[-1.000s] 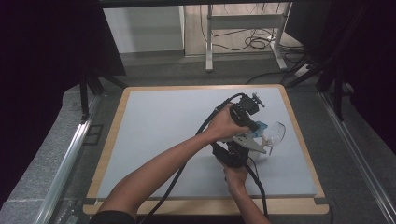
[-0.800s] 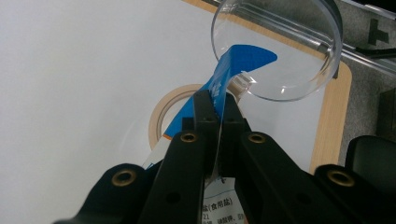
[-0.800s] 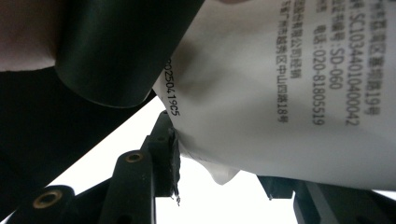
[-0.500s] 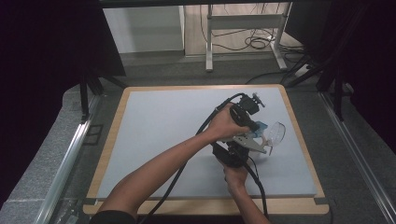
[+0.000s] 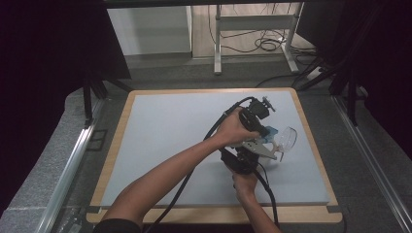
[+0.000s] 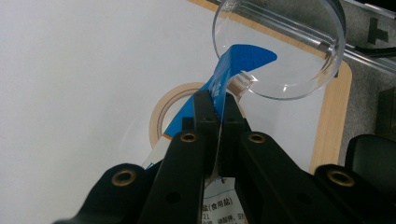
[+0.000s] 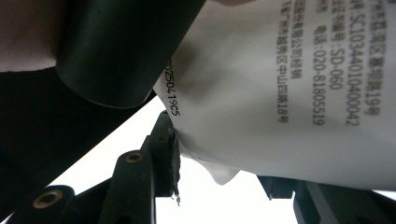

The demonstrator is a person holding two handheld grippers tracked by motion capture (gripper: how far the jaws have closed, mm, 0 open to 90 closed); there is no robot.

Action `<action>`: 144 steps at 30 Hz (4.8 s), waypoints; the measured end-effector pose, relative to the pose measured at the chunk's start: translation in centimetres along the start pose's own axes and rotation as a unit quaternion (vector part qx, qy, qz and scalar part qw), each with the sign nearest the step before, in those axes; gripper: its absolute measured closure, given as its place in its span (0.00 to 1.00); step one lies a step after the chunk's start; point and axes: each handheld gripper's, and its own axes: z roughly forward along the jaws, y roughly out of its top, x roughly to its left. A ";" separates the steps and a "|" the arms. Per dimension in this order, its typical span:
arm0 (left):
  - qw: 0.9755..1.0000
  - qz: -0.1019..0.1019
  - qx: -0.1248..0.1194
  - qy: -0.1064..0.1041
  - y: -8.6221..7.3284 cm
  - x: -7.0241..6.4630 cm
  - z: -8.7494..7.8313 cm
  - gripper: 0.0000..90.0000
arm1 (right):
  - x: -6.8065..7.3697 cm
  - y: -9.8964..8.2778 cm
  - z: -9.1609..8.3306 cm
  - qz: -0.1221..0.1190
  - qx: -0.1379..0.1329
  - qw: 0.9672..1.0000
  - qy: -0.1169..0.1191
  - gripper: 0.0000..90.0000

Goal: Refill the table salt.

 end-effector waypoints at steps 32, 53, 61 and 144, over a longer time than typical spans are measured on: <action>1.000 0.000 0.002 -0.003 0.1 0.2 0.0 1.00 | 0.1 0.2 0.0 -0.006 -0.004 1.000 -0.004 0.62; 1.000 0.000 0.007 -0.004 0.1 0.3 0.1 1.00 | 0.1 0.2 0.0 -0.008 -0.006 1.000 -0.005 0.63; 1.000 0.000 0.007 -0.003 0.1 0.3 0.1 1.00 | 0.1 0.2 0.0 -0.009 -0.007 1.000 -0.005 0.63; 1.000 0.001 0.010 -0.010 0.4 0.1 0.3 1.00 | 0.0 0.4 -0.3 -0.011 -0.015 1.000 -0.013 0.65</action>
